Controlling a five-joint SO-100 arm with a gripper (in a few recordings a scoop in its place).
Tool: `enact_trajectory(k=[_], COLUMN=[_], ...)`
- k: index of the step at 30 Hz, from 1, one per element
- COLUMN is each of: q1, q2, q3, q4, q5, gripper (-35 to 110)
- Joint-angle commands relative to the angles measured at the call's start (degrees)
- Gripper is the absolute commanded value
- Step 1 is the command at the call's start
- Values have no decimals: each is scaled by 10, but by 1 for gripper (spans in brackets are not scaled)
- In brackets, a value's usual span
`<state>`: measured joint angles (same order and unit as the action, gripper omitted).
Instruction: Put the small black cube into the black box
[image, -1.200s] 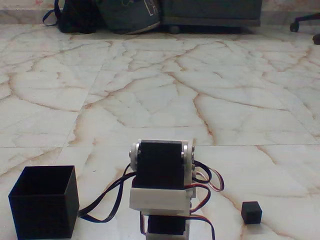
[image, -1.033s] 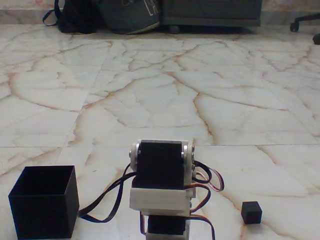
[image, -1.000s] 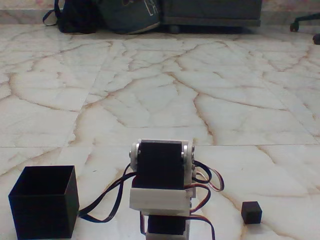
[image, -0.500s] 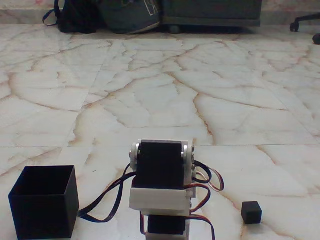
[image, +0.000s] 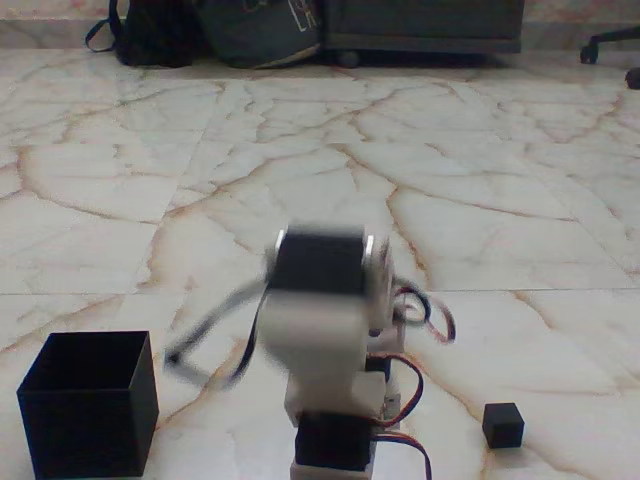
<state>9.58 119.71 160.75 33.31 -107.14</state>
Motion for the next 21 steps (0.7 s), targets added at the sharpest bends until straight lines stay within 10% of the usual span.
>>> enact_trajectory(k=[1, 21], q1=[7, 197], q2=[-40, -453], q3=[-84, -584], q4=[36, 55], q5=[-8, -122], gripper=[8, 10])
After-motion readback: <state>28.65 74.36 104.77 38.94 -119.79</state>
